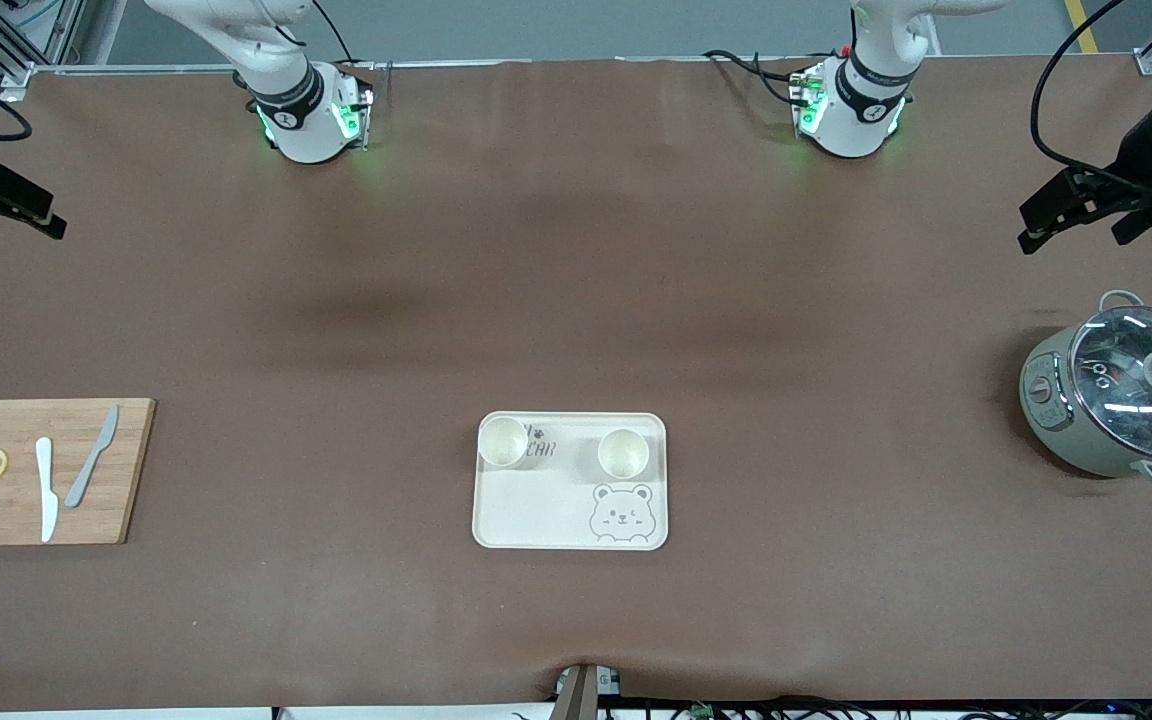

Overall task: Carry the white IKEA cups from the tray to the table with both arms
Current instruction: 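Reach the left gripper down to the cup on the tray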

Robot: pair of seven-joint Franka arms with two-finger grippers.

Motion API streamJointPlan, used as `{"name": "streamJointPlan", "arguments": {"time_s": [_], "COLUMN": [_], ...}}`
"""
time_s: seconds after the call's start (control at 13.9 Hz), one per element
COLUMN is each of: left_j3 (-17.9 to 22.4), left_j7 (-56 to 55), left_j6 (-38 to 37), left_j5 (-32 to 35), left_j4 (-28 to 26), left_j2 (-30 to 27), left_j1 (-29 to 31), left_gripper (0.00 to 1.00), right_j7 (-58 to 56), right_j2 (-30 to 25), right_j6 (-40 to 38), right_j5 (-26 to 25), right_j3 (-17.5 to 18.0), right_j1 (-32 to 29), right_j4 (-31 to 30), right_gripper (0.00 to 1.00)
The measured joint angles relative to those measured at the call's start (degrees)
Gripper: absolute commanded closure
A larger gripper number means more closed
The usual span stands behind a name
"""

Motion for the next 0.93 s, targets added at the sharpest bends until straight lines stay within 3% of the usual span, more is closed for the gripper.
{"name": "streamJointPlan", "arguments": {"time_s": [0.43, 0.93], "left_j3": [-0.3, -2.1], "left_j7": [0.0, -5.8], "left_j6": [0.1, 5.2], "left_j5": [0.0, 0.0], "left_j4": [1.1, 6.7], "left_j2": [1.8, 17.7], "left_j1": [-0.4, -7.3], "left_gripper": [0.0, 0.0], "right_j7": [0.0, 0.0], "right_j2": [0.0, 0.1], "right_j6": [0.0, 0.0], "right_j5": [0.0, 0.0], "right_j3": [0.0, 0.0], "right_j1": [0.0, 0.0], "right_j4": [0.0, 0.0], "right_gripper": [0.0, 0.0]}}
